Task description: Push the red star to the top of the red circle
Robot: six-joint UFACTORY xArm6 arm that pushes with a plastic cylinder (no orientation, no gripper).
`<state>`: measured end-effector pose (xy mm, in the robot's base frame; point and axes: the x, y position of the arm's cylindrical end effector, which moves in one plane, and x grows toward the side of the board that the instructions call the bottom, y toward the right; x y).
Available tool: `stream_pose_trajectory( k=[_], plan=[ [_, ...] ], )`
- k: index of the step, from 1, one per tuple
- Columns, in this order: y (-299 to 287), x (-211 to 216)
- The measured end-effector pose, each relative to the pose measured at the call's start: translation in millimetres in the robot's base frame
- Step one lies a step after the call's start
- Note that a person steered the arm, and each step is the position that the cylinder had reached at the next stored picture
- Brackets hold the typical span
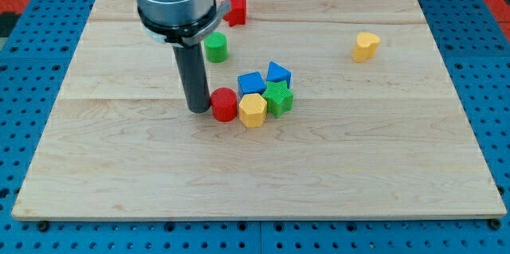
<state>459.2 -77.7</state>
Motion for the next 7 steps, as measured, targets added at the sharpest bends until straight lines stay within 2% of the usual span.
stream_pose_trajectory(
  k=[1, 3, 4, 5, 7],
  plan=[
    [-18.7, -34.7],
    [-30.0, -141.0],
    [0.5, -134.8],
    [25.1, -96.1],
    [36.1, -97.0]
  ],
)
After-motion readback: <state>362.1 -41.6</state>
